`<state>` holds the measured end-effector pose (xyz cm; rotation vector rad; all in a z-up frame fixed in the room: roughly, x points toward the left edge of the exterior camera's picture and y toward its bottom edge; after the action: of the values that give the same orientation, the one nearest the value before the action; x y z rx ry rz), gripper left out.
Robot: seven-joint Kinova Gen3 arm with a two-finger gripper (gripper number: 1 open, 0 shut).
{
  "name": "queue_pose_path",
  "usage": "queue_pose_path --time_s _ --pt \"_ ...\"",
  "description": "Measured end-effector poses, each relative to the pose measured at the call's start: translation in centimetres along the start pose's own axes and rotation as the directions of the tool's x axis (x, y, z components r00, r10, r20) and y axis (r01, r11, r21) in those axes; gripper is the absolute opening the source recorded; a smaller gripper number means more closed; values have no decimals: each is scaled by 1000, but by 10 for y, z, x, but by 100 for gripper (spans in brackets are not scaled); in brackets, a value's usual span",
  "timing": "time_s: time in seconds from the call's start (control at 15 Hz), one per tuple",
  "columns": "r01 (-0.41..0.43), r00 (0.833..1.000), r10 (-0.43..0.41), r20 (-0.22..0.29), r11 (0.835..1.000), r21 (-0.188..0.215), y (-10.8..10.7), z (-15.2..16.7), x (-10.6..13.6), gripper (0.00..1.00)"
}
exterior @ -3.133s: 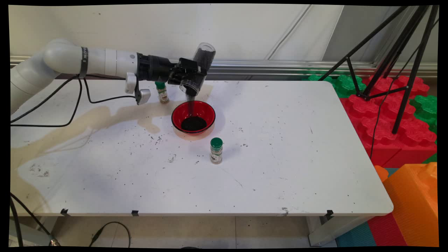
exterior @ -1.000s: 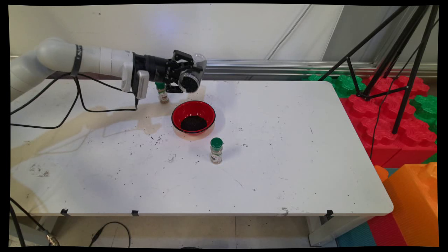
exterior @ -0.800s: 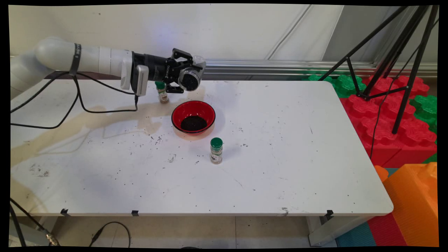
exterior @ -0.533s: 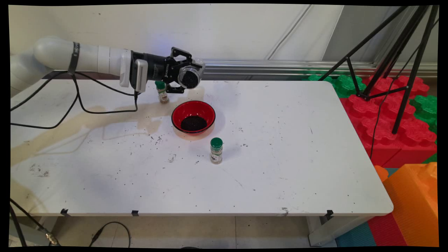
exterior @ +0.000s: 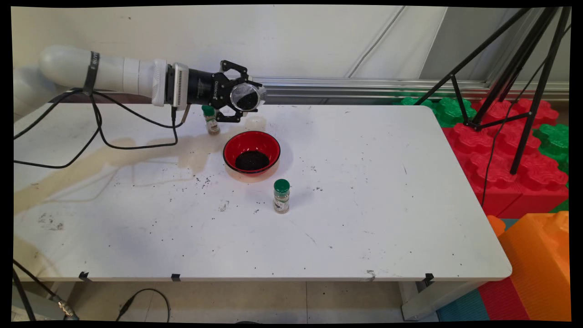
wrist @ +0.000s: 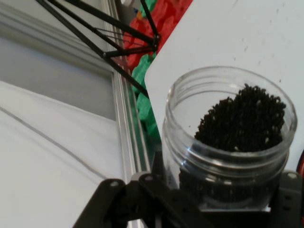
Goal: Pour the black seasoning powder in the red bowl
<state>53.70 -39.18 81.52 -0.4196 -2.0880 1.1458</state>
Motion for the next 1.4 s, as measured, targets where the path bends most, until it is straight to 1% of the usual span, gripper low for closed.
queue_pose_path --time_s 0.13,0.33,0.4,0.53,0.67,0.73,0.93,1.0,1.13,1.2,1.27,1.4 --pt "67 998 -67 -11 998 -2 0 -2 1 0" --pt "158 987 -158 -27 987 -5 -1 -4 2 0" --pt "191 981 -191 -33 982 -6 -1 -5 3 0" --pt "268 962 -268 -44 963 -10 -1 -7 4 0" --pt "322 945 -322 -51 947 -15 -1 -8 4 0" --pt "352 934 -353 -54 936 -17 -1 -9 4 0" --pt "455 888 -456 -63 890 -28 -1 -13 5 0" --pt "494 866 -495 -67 869 -32 -1 -14 5 0" --pt "548 832 -549 -72 835 -38 -1 -17 5 0" --pt "565 821 -567 -74 824 -39 -1 -18 5 0" --pt "590 803 -591 -76 807 -42 -1 -19 5 0" --pt "640 762 -642 -80 767 -48 -1 -22 5 0"
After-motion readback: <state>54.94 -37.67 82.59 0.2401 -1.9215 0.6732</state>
